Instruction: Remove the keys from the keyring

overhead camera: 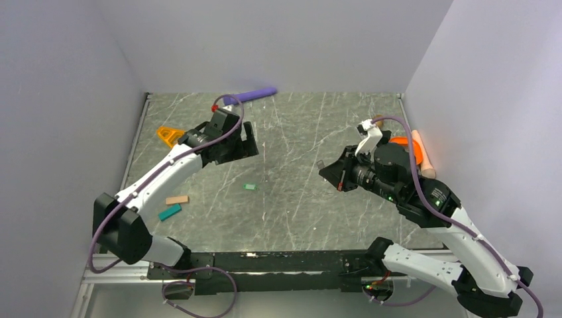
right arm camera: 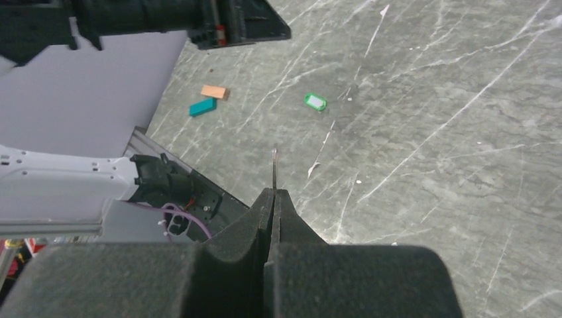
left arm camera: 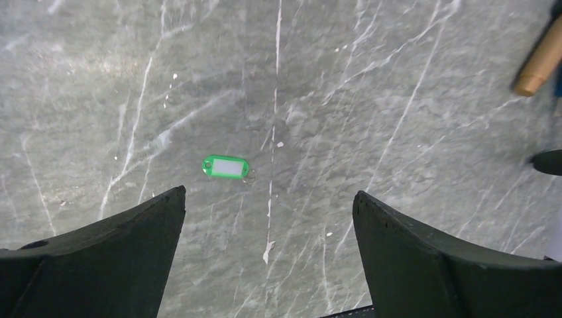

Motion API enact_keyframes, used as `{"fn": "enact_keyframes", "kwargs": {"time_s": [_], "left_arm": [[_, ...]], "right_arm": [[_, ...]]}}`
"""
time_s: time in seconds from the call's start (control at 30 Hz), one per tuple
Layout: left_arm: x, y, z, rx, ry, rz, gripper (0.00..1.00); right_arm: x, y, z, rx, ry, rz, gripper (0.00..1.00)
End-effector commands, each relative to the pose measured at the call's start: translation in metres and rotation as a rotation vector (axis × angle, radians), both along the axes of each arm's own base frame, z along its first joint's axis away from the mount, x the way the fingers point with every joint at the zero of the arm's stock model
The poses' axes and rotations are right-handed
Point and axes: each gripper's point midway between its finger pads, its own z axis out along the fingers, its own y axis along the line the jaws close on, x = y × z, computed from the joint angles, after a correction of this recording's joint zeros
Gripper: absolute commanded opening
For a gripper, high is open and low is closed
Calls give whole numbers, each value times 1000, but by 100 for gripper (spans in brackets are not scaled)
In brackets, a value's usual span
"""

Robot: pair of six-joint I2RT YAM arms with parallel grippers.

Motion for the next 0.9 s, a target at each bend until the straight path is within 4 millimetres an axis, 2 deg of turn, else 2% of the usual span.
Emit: {"fn": "enact_keyframes", "kwargs": {"time_s": [0.0,0.17,0.3,0.57,0.73,0.87], "left_arm": [[2,12,51,-5,-125,14,99],[-9,28,73,-6,-194,48,99],[-22,45,91,-27,-286,81,99],[-46,60,117,-77,-445,57,99],[-58,71,124,-85,-513,56,99],[-67,82,118,-60,-500,75,99]], "right_arm": [[13,-1,-7,-26,17,-64,0],[20,10,-36,-61,87,-54,0],[27,19,-55,-11,150,-14,0],[56,10,-89,96,280,-23,0],[68,4,-129,127,423,-73,0],[78,-1,-157,134,500,-109,0]]}}
